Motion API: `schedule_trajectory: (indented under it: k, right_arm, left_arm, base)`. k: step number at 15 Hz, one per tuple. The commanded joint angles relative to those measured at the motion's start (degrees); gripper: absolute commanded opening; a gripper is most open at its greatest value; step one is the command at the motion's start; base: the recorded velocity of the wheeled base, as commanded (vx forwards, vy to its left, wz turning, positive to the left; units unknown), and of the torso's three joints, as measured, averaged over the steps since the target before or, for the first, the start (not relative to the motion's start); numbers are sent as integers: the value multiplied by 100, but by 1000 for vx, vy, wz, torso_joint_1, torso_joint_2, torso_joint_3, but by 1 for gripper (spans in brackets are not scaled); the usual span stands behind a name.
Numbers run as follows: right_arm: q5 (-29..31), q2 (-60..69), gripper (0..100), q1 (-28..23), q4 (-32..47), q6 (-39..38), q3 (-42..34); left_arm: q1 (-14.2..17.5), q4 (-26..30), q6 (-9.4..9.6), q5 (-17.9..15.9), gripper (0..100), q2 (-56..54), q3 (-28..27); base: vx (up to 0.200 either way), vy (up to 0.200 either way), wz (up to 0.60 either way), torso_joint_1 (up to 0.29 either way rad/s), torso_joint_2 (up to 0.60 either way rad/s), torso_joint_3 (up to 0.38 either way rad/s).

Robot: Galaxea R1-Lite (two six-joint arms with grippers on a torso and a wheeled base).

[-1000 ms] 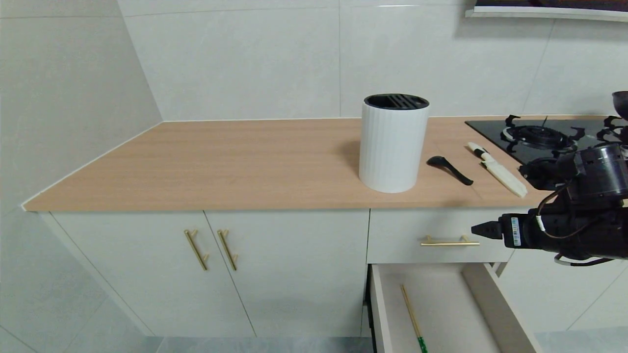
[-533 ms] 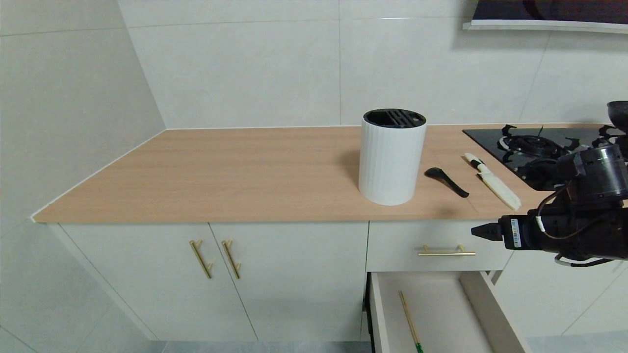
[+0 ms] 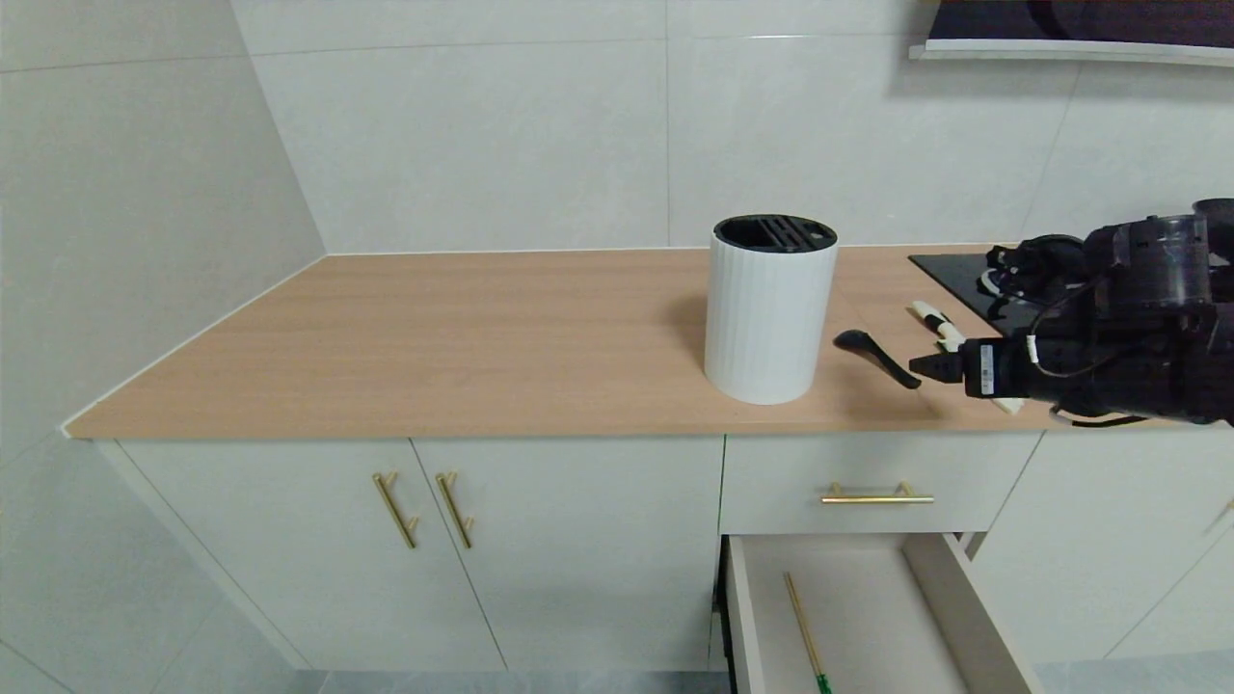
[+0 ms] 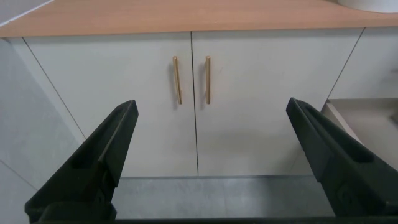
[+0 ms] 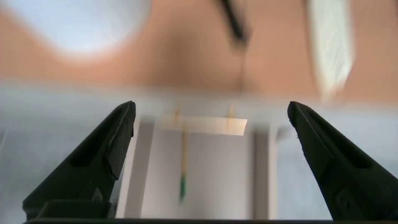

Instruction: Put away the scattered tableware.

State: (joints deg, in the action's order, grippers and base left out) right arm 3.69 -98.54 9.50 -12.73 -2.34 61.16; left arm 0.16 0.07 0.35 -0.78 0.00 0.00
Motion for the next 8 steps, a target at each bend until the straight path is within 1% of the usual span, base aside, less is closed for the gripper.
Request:
schedule_trajectory:
  k: [1,3,5,6,8]
  right_arm:
    - [-396,-1027,100,-264,-239,181,959]
    - [-545,-1405,100,-387,-388,348,1363]
    - [-695,-1546,100,-449,-705,480,1346]
    - [-914,-1642,100,-449,-969,550,1214]
    - [-1213,-1713,100,-466,-1259,612,1117]
  left_arm:
    - [2,1,0,-1,100,9,0]
    - [2,1,0,-1,100,9,0]
    - [2,1,0,-1,100,9,0]
    - [2,1,0,-1,100,9,0]
    - [2,1,0,-1,100,9,0]
  base:
    - [0,0,0,0,0,0]
    - [0,0,0,0,0,0]
    - [0,0,0,0,0,0]
    - [0,0,0,0,0,0]
    - [0,0,0,0,0,0]
